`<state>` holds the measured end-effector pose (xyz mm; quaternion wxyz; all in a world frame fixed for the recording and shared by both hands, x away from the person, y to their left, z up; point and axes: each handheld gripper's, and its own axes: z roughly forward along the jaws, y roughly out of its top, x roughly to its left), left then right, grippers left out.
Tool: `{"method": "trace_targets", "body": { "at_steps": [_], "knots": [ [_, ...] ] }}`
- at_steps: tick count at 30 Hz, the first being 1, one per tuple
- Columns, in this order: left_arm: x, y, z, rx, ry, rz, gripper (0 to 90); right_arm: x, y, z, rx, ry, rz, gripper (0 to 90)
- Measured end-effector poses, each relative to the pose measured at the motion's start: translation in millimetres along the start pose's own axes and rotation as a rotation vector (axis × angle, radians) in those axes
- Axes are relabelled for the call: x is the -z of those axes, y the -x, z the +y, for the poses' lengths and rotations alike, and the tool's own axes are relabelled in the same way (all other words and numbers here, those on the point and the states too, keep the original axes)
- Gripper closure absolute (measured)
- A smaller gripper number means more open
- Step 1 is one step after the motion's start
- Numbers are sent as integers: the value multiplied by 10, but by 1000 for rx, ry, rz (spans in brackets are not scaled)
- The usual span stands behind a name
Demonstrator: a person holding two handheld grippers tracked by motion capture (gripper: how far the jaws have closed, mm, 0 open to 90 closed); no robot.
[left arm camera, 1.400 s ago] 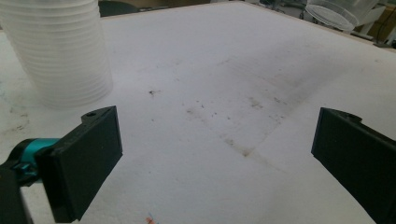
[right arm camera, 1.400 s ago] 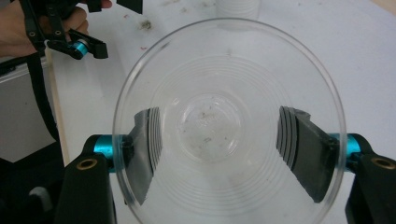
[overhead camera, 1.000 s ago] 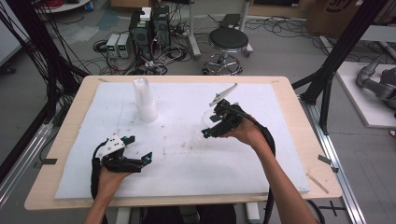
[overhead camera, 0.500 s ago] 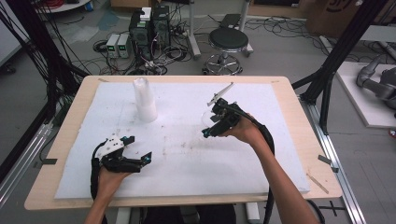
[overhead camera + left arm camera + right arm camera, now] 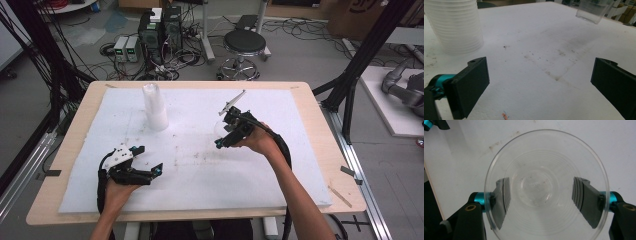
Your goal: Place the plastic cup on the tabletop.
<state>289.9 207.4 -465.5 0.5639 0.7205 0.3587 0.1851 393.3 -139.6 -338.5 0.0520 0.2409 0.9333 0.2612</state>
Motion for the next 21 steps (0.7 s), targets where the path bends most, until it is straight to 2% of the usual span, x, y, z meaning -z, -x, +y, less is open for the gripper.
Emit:
{"method": "trace_targets", "body": {
  "at_steps": [11, 21],
  "knots": [
    [-6, 9, 2, -10, -6, -2, 17, -263, 6, -40, -5, -45, 6, 311],
    [-12, 5, 5, -11, -14, -5, 17, -435, -62, -7, 41, -97, -44, 309]
  ]
}}
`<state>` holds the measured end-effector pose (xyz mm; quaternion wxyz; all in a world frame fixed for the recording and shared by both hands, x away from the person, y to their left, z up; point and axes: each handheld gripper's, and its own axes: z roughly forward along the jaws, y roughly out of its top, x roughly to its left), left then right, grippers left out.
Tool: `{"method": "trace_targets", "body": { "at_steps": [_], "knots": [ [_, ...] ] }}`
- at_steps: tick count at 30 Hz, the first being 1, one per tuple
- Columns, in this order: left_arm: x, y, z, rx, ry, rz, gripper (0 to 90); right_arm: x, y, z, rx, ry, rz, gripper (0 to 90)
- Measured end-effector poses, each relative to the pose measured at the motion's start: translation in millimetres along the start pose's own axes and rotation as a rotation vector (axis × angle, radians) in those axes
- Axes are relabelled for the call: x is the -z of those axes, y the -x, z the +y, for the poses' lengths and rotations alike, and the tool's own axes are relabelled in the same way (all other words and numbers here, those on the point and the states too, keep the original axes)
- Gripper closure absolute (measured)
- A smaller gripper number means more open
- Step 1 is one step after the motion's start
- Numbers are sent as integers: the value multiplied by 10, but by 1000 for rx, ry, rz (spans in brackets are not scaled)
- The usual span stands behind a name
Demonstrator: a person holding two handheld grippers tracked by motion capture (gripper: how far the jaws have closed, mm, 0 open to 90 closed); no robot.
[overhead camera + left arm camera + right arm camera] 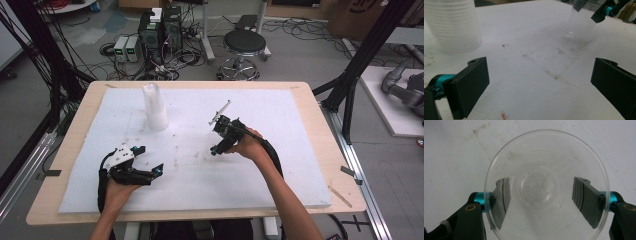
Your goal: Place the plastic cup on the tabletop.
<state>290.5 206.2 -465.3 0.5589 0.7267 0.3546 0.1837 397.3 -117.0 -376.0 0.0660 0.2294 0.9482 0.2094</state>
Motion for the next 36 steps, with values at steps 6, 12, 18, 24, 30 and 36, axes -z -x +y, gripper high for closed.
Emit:
{"method": "trace_targets", "body": {
  "at_steps": [6, 12, 18, 24, 30, 36],
  "knots": [
    [1, 6, -2, -3, 4, 0, 17, -113, -37, -3, 4, 3, -9, 309],
    [1, 7, -1, -4, 3, 1, 18, -126, -49, 0, 10, 8, -19, 309],
    [2, 9, -2, -4, 5, 1, 18, -188, -65, -17, 20, 22, -32, 140],
    [1, 5, -2, -3, 4, 0, 18, -247, -45, -117, 2, 57, -27, 133],
    [1, 4, -2, -2, 4, -1, 18, -187, -52, -257, -22, 121, -22, 133],
    [2, 5, -2, -4, 4, 2, 17, -50, -70, -476, -55, 221, -9, 133]
  ]
}}
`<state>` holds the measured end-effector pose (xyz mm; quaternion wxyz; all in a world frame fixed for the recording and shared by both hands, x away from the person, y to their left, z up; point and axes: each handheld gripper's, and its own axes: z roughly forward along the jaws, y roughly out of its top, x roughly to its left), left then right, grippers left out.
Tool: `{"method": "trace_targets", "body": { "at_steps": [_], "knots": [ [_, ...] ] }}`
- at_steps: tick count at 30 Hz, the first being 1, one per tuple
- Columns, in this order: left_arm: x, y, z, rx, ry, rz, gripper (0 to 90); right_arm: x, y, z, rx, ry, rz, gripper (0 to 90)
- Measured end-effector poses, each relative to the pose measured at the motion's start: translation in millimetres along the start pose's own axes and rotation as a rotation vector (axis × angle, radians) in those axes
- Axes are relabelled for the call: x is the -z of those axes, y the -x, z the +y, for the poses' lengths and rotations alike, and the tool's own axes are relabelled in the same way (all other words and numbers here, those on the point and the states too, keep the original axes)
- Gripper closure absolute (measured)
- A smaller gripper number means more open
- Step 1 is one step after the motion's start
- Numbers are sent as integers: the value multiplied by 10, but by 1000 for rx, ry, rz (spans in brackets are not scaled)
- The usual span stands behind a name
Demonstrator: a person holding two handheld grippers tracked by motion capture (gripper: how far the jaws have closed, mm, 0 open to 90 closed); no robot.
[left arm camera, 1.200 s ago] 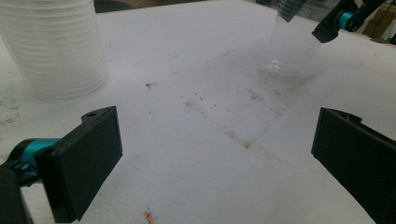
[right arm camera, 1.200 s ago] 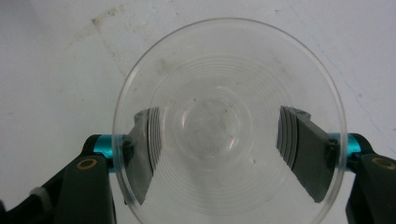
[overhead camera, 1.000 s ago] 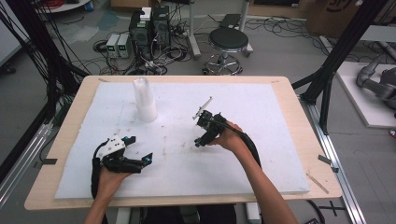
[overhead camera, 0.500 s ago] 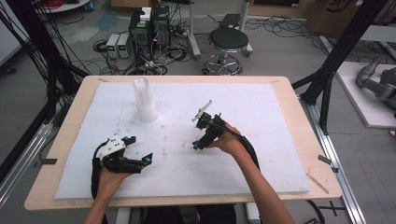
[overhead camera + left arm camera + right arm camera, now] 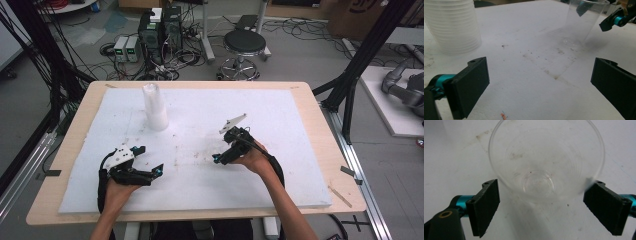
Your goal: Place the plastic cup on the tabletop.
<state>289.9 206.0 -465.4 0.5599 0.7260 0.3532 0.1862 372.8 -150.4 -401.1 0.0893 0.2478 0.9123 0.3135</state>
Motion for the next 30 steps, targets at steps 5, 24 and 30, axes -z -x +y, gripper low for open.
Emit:
{"method": "trace_targets", "body": {
  "at_steps": [5, 24, 30],
  "knots": [
    [5, -1, -1, -4, 1, 2, 18, 177, -22, -221, -29, 126, -31, 134],
    [17, -13, -6, 14, 13, 5, 18, 628, -17, -1098, -161, 440, -210, 135],
    [32, 0, -14, 9, 32, 10, 17, 648, 8, -1230, -184, 477, -229, 136]
  ]
}}
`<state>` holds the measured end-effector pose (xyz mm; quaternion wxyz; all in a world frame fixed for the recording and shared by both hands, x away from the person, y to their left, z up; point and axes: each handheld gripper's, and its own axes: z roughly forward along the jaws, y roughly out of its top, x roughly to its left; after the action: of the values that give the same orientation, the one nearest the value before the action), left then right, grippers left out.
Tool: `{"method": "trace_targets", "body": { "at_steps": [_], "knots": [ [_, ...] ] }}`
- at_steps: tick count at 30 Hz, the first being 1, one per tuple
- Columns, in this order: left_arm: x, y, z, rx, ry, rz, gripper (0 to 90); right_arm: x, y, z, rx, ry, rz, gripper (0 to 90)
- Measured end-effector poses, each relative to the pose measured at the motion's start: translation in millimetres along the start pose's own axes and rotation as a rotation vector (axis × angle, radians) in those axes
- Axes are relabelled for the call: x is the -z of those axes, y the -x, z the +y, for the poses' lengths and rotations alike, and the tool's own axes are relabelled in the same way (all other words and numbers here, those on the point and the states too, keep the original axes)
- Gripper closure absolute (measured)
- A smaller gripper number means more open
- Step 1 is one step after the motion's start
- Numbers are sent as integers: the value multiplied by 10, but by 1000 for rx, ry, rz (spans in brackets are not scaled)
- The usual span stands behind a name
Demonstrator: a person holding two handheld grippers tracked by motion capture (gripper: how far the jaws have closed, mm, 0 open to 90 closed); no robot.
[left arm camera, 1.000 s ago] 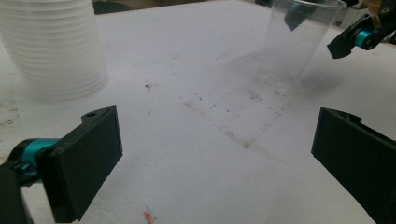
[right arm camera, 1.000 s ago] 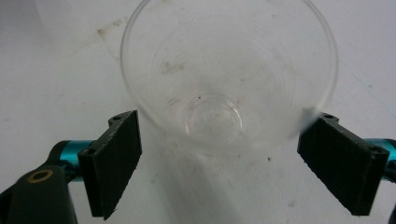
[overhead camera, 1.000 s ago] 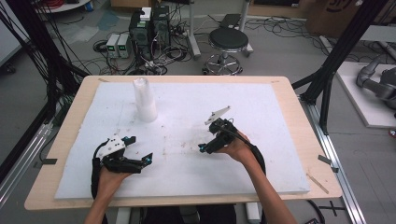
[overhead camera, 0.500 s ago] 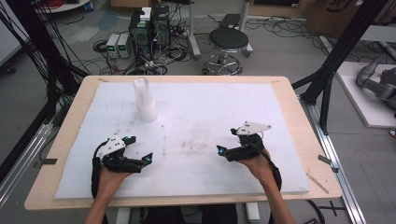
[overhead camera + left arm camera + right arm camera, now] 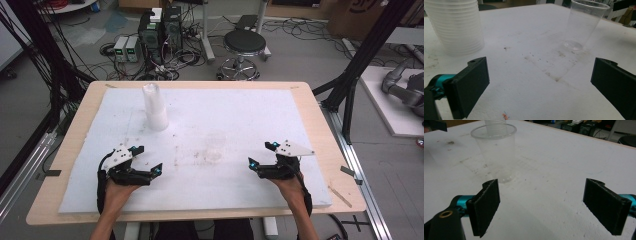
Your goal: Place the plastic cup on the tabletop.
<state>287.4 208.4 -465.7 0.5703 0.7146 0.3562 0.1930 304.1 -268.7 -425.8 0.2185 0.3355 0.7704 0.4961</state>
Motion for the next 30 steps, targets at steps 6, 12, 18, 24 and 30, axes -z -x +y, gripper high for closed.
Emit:
{"method": "trace_targets", "body": {
  "at_steps": [6, 12, 18, 24, 30],
  "knots": [
    [1, -2, 0, -2, 2, -1, 17, 12, 36, -118, -10, 18, -14, 139],
    [-6, -8, 2, 8, -4, -1, 17, -9, 60, -149, -17, -5, -13, 142],
    [5, 0, -3, -3, 7, 4, 18, -28, 94, -180, -20, -4, -18, 142],
    [10, 2, -5, -4, 13, 3, 18, -70, 73, -198, -18, -13, -10, 142],
    [8, -5, -4, 5, 10, -1, 18, -107, 62, -219, -11, -23, -2, 142]
  ]
}}
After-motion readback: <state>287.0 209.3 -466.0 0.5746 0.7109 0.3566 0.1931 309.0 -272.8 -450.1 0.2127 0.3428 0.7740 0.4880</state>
